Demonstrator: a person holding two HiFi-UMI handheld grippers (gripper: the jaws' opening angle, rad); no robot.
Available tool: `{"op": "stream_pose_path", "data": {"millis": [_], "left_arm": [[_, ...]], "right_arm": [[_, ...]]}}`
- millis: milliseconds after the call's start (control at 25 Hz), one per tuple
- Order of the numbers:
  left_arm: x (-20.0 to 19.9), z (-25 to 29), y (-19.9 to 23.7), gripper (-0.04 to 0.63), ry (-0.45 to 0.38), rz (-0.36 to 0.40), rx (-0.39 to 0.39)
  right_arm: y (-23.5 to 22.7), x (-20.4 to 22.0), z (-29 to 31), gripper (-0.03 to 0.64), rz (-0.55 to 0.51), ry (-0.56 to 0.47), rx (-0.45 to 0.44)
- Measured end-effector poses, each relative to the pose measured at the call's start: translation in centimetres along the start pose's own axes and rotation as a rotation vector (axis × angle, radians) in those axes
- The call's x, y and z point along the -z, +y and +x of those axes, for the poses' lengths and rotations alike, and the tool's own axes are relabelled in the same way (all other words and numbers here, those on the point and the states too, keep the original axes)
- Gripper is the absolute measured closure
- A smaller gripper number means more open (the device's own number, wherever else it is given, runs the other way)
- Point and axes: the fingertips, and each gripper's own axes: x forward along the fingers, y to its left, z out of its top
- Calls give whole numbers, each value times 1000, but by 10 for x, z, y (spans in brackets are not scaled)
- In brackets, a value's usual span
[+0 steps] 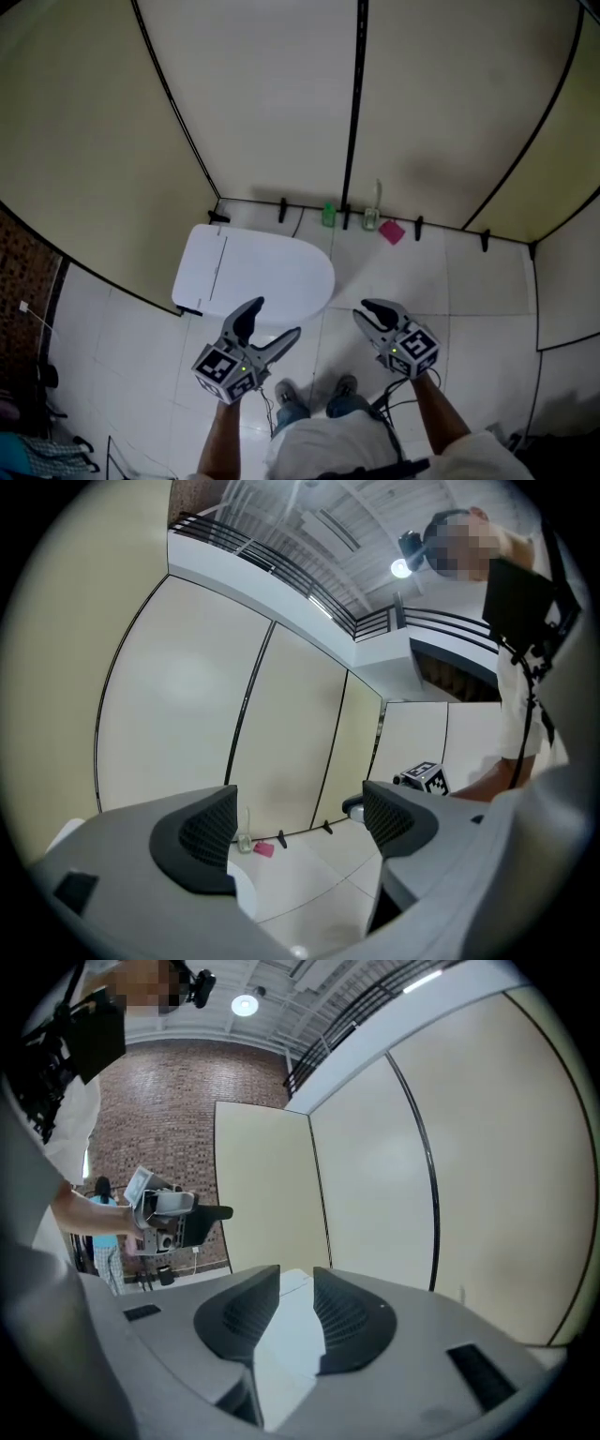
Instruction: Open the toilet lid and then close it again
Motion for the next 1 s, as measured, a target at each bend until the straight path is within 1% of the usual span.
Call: {"op": "stream_pose_path", "data": {"millis": [160, 320, 400, 480, 600, 720, 800, 880, 1000], "left_arm": [[29, 11, 12, 183, 21, -24, -73], [62, 33, 27, 183, 30, -36, -131], [80, 43, 33, 183, 35, -39, -153], [99, 56, 38, 183, 52, -28, -164], [125, 76, 50, 183, 78, -20, -173], [144, 89, 57, 183, 72, -37, -184], [157, 93, 57, 183, 88, -32, -187], [168, 93, 60, 183, 118, -14, -181], [180, 85, 72, 183, 150, -9, -169]], "right_arm": [[-34, 56, 18, 511, 188, 76, -12], [-75, 118, 51, 508, 397, 170, -62], [-93, 152, 71, 435, 515, 216, -89], [-113, 183, 93, 412, 610, 252, -98], [-145, 226, 128, 382, 695, 296, -84], [-166, 260, 158, 373, 751, 311, -61], [-170, 282, 167, 373, 811, 312, -48], [-164, 299, 173, 373, 873, 298, -31], [-133, 320, 175, 373, 973, 253, 4]]}}
